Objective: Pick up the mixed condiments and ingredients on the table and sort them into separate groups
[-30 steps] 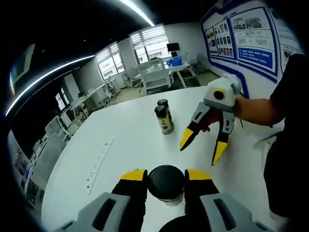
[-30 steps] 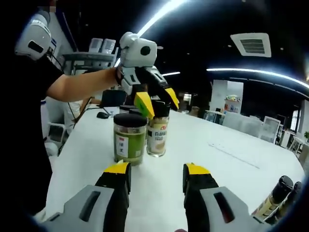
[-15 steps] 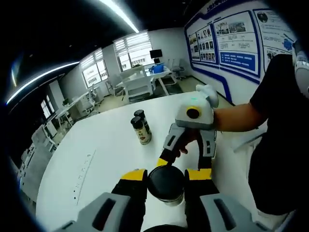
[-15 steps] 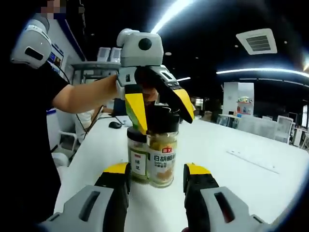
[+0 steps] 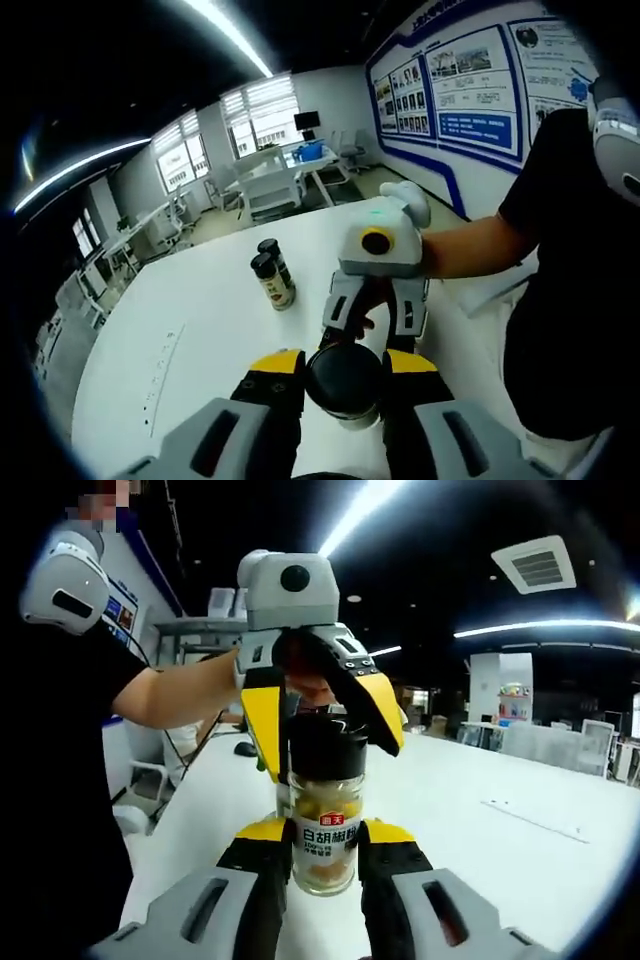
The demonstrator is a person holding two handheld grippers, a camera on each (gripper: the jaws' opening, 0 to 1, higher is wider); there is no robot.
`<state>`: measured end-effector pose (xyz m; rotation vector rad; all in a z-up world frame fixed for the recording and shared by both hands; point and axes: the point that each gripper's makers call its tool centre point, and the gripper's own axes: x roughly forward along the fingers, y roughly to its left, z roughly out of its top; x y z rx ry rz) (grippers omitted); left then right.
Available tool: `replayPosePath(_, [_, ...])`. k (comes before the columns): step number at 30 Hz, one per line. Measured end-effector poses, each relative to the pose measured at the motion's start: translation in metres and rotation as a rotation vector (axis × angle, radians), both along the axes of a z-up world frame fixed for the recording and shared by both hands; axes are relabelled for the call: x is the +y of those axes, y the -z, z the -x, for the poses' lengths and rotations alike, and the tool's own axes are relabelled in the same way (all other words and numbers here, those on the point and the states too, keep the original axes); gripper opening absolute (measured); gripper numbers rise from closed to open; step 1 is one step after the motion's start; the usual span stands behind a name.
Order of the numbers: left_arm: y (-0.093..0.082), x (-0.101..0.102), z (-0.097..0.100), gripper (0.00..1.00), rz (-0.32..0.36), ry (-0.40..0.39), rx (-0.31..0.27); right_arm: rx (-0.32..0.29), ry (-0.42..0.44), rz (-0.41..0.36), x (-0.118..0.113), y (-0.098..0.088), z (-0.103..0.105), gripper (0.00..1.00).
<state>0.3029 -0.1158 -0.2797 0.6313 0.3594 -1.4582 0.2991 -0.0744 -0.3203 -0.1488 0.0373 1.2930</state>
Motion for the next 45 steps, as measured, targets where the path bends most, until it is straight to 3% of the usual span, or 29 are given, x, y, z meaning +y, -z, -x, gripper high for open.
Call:
replayPosePath(8, [0.002, -0.002, 0.005, 0.3, -0.003, 0.024, -0.01, -0.018, -0.023, 0.007, 0.006, 0.004, 0.003, 0.28])
replayPosePath(14, [0.006, -0.001, 0.005, 0.31, -0.005, 0.028, -0.003, 0.021, -0.022, -0.001, 0.007, 0.007, 0.001, 0.27])
replayPosePath(16, [0.007, -0.001, 0.005, 0.31, 0.002, 0.026, 0.003, 0.067, -0.021, -0.008, 0.007, 0.008, 0.001, 0.27])
replayPosePath(19, [0.009, 0.0, 0.005, 0.31, 0.002, 0.027, 0.01, 0.068, -0.021, 0.005, 0.007, 0.01, 0.002, 0.27])
replayPosePath(23, [0.013, 0.0, 0.003, 0.31, 0.004, 0.039, -0.025, 0.067, 0.005, 0.022, 0.005, 0.014, -0.003, 0.27])
replayPosePath(26, [0.014, 0.002, -0.001, 0.31, -0.005, 0.041, -0.083, 0.077, 0.036, 0.023, 0.003, 0.017, -0.007, 0.26])
replayPosePath(31, [0.01, 0.001, 0.002, 0.32, 0.016, 0.053, -0.075, 0.101, 0.037, -0.004, 0.004, 0.012, -0.004, 0.26])
replayPosePath(35, [0.014, 0.003, -0.004, 0.4, 0.002, 0.031, -0.099, 0.1, 0.125, 0.023, -0.004, 0.019, -0.021, 0.26])
replayPosePath(42, [0.012, 0.011, -0.008, 0.53, 0.006, -0.013, -0.1, 0.1, 0.171, 0.012, -0.016, 0.018, -0.031, 0.26])
replayPosePath(45, [-0.008, 0.018, -0.012, 0.62, 0.089, -0.057, -0.084, 0.093, 0.209, 0.012, -0.028, 0.016, -0.038, 0.26])
